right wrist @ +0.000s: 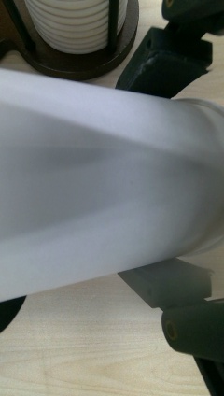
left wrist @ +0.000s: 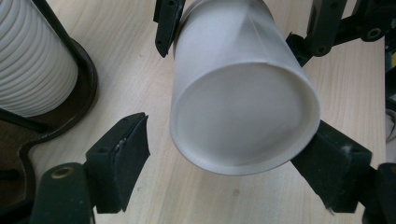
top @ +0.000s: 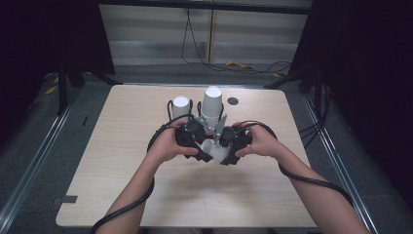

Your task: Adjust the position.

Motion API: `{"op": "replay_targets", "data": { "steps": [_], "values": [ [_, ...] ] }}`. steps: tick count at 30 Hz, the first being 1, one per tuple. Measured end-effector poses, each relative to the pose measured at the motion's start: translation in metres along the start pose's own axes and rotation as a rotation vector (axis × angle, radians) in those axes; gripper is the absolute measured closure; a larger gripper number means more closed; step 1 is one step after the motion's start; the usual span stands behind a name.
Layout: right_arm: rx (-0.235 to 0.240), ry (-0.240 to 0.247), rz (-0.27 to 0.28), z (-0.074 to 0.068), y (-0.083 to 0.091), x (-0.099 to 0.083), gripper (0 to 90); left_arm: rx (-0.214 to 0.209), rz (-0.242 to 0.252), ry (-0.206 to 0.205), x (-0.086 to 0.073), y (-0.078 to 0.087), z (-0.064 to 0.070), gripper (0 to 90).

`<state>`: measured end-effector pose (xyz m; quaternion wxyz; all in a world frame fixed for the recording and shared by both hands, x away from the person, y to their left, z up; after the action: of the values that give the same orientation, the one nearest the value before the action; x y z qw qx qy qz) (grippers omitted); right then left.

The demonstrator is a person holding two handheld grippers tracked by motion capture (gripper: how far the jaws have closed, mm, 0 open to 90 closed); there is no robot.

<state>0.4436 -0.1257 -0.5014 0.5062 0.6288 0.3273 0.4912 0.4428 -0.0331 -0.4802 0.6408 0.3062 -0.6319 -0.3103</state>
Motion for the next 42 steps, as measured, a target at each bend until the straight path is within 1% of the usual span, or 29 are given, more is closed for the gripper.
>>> {"op": "replay_targets", "data": {
  "steps": [1,3,4,6,10,12,16,22,24,25,28,31,32,38,42],
  "values": [
    [-0.002,-0.001,0.001,0.0002,0.0002,0.0002,21.4,0.0,-0.004,-0.005,-0.0001,-0.0001,0.0001,21.4],
    [-0.002,-0.004,0.004,0.0005,0.0003,0.0004,21.4,-0.009,0.016,0.007,0.002,-0.0016,0.0023,21.8],
    [-0.003,-0.003,0.003,0.0006,0.0003,0.0003,21.4,-0.008,0.016,0.001,0.0023,-0.0024,0.0024,22.1],
    [-0.003,-0.003,0.003,0.0005,0.0001,0.0004,21.4,-0.014,0.019,0.004,0.0031,-0.0029,0.003,22.6],
    [-0.001,-0.006,0.007,0.0,0.0008,0.0009,21.4,-0.018,0.022,-0.012,0.0036,-0.0032,0.002,24.7],
    [0.003,-0.001,0.014,0.0001,0.0016,0.002,21.4,-0.022,0.026,-0.006,0.0039,-0.0044,0.0027,25.4],
    [0.002,0.0,0.011,0.0,0.0019,0.0022,21.4,-0.024,0.033,-0.011,0.004,-0.0057,0.0022,26.0],
    [0.002,0.0,0.012,0.0004,0.0016,0.0017,21.3,-0.036,0.046,-0.016,0.0041,-0.0067,0.0036,32.0],
    [-0.005,-0.006,0.009,0.0006,0.0021,0.0015,21.4,-0.043,0.035,-0.022,0.0029,-0.0067,0.0034,33.5],
    [-0.011,-0.002,0.011,0.0011,0.0018,0.0018,21.3,-0.043,0.035,-0.022,0.003,-0.007,0.0038,33.7],
    [-0.004,-0.007,0.011,0.0008,0.002,0.0012,21.3,-0.035,0.034,-0.032,0.0024,-0.0064,0.0031,34.6],
    [-0.002,0.0,0.017,0.0013,0.0021,0.0016,21.2,-0.035,0.031,-0.025,0.0017,-0.0063,0.0033,35.2],
    [0.001,-0.001,0.016,0.0011,0.0022,0.0014,21.2,-0.034,0.029,-0.031,0.0017,-0.0062,0.0031,35.3],
    [-0.006,-0.007,0.018,0.0019,0.0029,0.0023,21.0,-0.024,0.027,-0.014,0.0029,-0.0049,0.0035,35.9],
    [-0.007,-0.006,0.024,0.0018,0.0036,0.0028,20.8,-0.017,0.019,-0.025,0.0034,-0.0034,0.0031,36.0]
  ]
}}
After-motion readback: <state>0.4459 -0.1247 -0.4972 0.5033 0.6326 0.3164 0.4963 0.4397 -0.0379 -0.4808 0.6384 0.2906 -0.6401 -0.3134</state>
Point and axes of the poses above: each handheld gripper's, and its own axes: y roughly backward along the jaws, x roughly out of its top, z roughly to its right, the point moved 9 cm from there along -y, roughly forward along the jaws, and after that the axes turned 15 degrees about -y, right-handed, at the moved point
